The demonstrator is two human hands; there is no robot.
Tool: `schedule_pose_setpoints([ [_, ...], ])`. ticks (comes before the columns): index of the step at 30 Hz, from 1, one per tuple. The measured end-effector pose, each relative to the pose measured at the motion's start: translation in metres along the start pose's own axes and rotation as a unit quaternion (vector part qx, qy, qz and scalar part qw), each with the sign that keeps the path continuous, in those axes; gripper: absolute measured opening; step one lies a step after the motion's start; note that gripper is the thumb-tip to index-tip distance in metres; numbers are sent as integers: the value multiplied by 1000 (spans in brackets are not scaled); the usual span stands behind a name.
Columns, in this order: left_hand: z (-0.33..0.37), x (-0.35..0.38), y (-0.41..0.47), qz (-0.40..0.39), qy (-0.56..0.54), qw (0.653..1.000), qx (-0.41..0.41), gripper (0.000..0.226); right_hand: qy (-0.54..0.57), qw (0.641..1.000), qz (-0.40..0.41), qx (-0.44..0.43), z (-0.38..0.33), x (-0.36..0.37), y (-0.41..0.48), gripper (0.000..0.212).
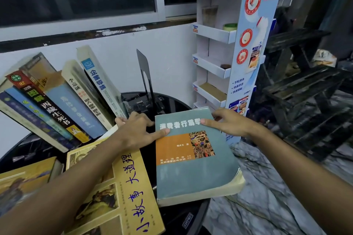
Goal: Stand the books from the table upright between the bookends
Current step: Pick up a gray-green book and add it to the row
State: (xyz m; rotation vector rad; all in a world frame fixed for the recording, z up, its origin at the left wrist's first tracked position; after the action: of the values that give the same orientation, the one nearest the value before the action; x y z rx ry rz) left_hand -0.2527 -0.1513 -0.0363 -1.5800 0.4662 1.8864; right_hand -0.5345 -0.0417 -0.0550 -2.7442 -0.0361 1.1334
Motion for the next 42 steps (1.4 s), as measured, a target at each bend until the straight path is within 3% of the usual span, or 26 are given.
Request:
schedule_pose_setpoints([
  [5, 1, -2, 1, -21, 13, 1000, -6, 79, 86, 996, -7, 20, 1, 3, -1, 58],
  [15, 2, -3, 2, -22, -7, 1000, -7, 70, 197, 977, 77, -12, -14, 4, -5, 41],
  [20, -5, -3, 3, 8, -78, 997, 19, 79, 212, 971, 106, -42, -22, -1, -9, 41],
  [23, -1, -12, -7, 36, -128, 991, 33, 65, 201, 968, 132, -65, -30, -9, -14, 44],
  [26, 8, -27, -19, 56, -240, 967, 60, 48, 175, 966, 166, -91, -43, -22, -19, 47],
  [30, 9, -48, -29, 90, -357, 925, 93, 52, 142, 962, 195, -129, -64, -41, -26, 61],
  [34, 13, -61, -38, 140, -475, 861, 113, 55, 138, 953, 218, -156, -85, -53, -37, 57],
  [37, 19, -69, -47, 203, -501, 832, 127, 64, 139, 946, 240, -167, -95, -57, -40, 65],
  [42, 21, -75, -58, 278, -450, 837, 140, 75, 159, 934, 250, -202, -106, -56, -44, 48],
])
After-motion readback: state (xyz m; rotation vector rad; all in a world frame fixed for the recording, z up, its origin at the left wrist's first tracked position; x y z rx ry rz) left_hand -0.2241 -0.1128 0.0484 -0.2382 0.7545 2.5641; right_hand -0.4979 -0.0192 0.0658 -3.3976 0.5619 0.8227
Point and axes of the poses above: each hand's wrist, its own y-axis towards the middle knuckle, its own x-axis out of the palm, z = x × y, the point moved 2 cm from there along y, towards the middle knuckle, and after that the axes turned 5 degrees about -z, right-handed, at the moved point
